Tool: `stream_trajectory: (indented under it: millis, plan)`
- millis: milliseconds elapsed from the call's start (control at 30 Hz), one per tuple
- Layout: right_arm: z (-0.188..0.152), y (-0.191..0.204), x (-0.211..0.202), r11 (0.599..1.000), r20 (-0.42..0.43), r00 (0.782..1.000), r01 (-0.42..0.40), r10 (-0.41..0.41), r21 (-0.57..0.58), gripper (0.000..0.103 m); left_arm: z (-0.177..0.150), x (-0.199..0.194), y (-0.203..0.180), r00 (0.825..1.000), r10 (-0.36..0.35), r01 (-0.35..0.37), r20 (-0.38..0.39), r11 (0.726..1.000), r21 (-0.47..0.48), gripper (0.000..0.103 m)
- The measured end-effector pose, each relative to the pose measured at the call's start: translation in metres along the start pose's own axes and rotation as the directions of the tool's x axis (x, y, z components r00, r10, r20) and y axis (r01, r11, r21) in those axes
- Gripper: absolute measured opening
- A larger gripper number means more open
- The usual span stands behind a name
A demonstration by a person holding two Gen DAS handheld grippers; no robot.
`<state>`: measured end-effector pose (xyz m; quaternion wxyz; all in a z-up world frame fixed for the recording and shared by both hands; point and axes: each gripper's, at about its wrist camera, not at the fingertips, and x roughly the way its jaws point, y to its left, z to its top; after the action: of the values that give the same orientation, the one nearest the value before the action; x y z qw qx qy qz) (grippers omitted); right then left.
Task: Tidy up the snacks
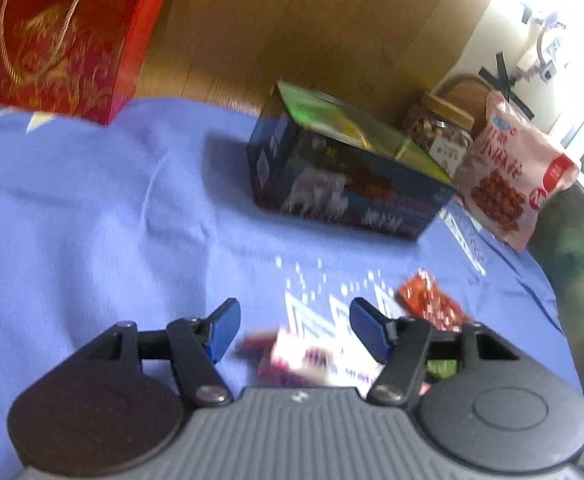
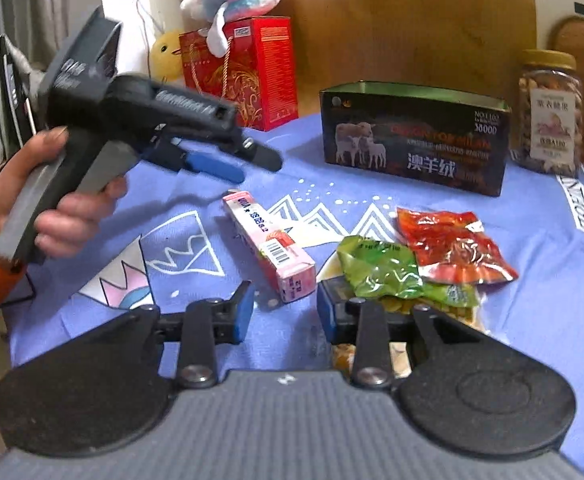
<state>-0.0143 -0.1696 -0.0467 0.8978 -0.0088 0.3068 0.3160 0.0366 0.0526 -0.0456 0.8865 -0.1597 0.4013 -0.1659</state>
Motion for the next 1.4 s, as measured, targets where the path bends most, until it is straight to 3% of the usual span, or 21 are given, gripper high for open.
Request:
stream_trajectory:
  millis: [67,167,333,567,767,833,900,1000,1133,1300,1400]
  plan:
    - [0.001,0.001,0.006,1.000,-0.002,1.000,-0.003,0.003,0.018,0.036,-0.011,0.000,-0.001,1.000,-0.007,0.007,-0.007,1.000,0.001,0.050]
    - [0.001,0.004,0.002,1.000,0.000,1.000,0.022,-0.022,0.021,0.033,-0.019,-0.007,-0.009,0.999,0.044,-0.044,0.021,0.999,0.023,0.050]
    - [0.010,0.010,-0.006,0.999,0.043,0.998,0.049,-0.048,-0.003,0.028,-0.007,-0.025,-0.009,0.998,0.012,-0.010,0.066,1.000,-0.027,0.049]
    - [0.059,-0.015,-0.011,0.991,0.184,0.975,0.129,-0.121,-0.031,0.028,0.063,-0.015,-0.040,0.986,-0.005,0.003,0.169,1.000,0.013,0.049]
    - [0.115,-0.073,0.015,0.981,0.248,0.949,0.195,-0.192,0.012,0.033,0.131,0.040,-0.053,0.985,-0.012,0.013,0.170,1.000,-0.004,0.051]
    - [0.127,-0.090,0.031,0.973,0.255,0.939,0.229,-0.229,0.032,0.042,0.147,0.063,-0.055,0.984,0.025,-0.026,0.178,1.000,0.001,0.053]
    - [0.130,-0.103,0.045,0.967,0.255,0.933,0.249,-0.252,0.047,0.043,0.152,0.074,-0.058,0.977,0.100,-0.103,0.190,0.995,0.005,0.053]
    - [0.115,-0.115,0.034,0.967,0.257,0.935,0.221,-0.246,0.123,0.043,0.139,0.063,-0.056,0.977,0.043,-0.043,0.208,0.999,-0.005,0.053]
    - [0.075,-0.116,-0.005,0.971,0.283,0.937,0.157,-0.204,0.180,0.043,0.104,0.046,-0.063,0.979,0.022,-0.027,0.203,0.999,0.020,0.053]
    - [0.019,-0.118,-0.042,0.951,0.221,0.953,0.145,-0.209,0.274,0.043,0.054,0.039,-0.077,0.995,-0.057,0.053,0.086,0.997,0.049,0.054]
    - [-0.007,-0.127,-0.056,0.920,0.178,0.961,0.133,-0.210,0.369,0.043,0.031,0.046,-0.078,0.992,-0.128,0.128,-0.022,0.992,0.010,0.053]
